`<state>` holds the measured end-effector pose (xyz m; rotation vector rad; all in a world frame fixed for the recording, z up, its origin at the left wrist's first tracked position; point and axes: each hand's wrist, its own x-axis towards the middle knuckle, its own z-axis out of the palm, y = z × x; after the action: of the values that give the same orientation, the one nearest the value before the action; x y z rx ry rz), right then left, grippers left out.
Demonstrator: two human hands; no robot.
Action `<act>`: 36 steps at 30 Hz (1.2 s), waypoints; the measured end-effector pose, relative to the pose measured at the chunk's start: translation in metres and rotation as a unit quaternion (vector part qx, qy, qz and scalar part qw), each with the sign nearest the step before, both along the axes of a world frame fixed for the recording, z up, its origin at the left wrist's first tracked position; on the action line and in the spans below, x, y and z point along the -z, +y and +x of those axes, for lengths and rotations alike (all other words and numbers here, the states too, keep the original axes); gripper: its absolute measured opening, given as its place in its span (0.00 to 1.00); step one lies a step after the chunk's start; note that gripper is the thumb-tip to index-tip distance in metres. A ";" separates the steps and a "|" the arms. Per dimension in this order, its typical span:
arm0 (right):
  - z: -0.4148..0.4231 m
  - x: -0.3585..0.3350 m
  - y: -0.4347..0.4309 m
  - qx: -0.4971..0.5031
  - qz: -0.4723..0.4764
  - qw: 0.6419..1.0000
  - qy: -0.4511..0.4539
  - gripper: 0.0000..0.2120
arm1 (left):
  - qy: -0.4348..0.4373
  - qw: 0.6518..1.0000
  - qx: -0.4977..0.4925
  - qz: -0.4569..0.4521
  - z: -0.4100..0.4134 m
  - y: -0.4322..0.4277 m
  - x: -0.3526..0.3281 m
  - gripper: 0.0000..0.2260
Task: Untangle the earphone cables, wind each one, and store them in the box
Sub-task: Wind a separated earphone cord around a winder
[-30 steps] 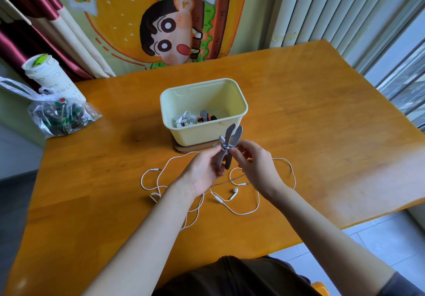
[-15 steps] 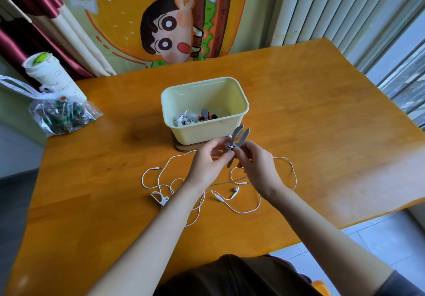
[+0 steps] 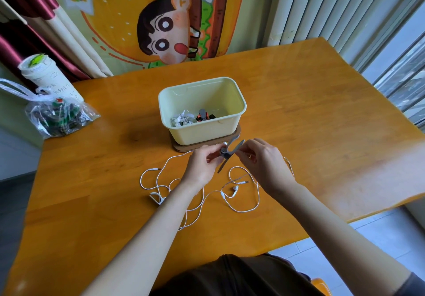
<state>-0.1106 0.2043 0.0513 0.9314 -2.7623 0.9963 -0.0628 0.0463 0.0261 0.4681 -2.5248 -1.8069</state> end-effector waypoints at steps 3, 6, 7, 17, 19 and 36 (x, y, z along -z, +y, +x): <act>-0.006 -0.003 0.004 0.015 -0.009 1.000 0.009 0.05 | -0.003 1.000 0.001 0.001 0.002 -0.001 -0.002 0.18; -0.016 -0.006 0.006 0.032 -0.045 0.998 0.001 0.03 | 0.004 0.999 0.016 0.036 0.003 0.001 -0.008 0.19; -0.018 -0.007 0.005 0.039 -0.059 0.997 -0.009 0.03 | 0.004 0.998 0.018 0.053 0.003 0.002 -0.009 0.20; -0.032 -0.007 0.001 0.064 -0.106 0.991 -0.058 0.04 | -0.015 0.995 0.085 0.049 0.000 -0.009 -0.019 0.18; -0.036 -0.007 0.001 0.076 -0.111 0.988 -0.080 0.04 | -0.006 0.993 0.090 0.073 0.001 -0.008 -0.024 0.15; 0.010 0.016 -0.028 0.037 -0.122 0.957 -0.259 0.08 | -0.032 0.915 -0.233 0.327 -0.006 -0.005 -0.016 0.08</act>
<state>-0.1007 0.1765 0.0355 0.5903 -2.9269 1.7326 -0.0688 0.0415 0.0425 1.0380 -1.5515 -2.3755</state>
